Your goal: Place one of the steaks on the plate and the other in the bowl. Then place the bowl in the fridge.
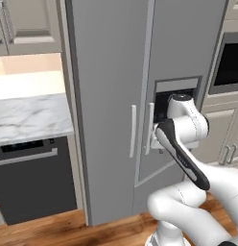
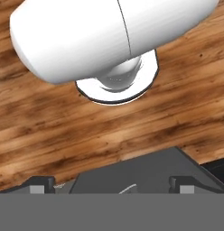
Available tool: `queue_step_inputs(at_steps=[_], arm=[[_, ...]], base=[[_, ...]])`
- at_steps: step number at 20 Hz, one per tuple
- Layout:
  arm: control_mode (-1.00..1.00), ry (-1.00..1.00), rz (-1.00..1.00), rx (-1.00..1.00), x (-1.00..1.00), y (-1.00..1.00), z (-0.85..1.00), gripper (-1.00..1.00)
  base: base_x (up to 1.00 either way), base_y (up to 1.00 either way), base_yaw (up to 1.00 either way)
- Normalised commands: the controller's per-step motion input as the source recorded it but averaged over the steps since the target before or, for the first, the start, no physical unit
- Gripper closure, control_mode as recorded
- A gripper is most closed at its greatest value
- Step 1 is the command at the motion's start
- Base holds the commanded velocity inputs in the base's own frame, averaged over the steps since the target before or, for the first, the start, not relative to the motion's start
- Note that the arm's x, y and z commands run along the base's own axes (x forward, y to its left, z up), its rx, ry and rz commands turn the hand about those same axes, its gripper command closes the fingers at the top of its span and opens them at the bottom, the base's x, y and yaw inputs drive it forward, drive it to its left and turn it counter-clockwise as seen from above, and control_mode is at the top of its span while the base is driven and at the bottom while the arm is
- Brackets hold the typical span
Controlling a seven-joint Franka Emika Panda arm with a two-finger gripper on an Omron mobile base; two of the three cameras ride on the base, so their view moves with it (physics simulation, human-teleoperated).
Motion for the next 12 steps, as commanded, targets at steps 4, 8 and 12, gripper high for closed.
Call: queue_step_inputs(at_steps=[4,8,12], arm=[[1.00,0.00,0.00,0.00,0.00,0.00,0.00,-1.00],[1.00,0.00,0.00,0.00,0.00,0.00,0.00,-1.00],[1.00,0.00,0.00,0.00,0.00,0.00,0.00,-1.00]], base=[[0.10,-0.18,0.06],[0.00,-0.52,0.00],[0.00,-0.19,0.00]])
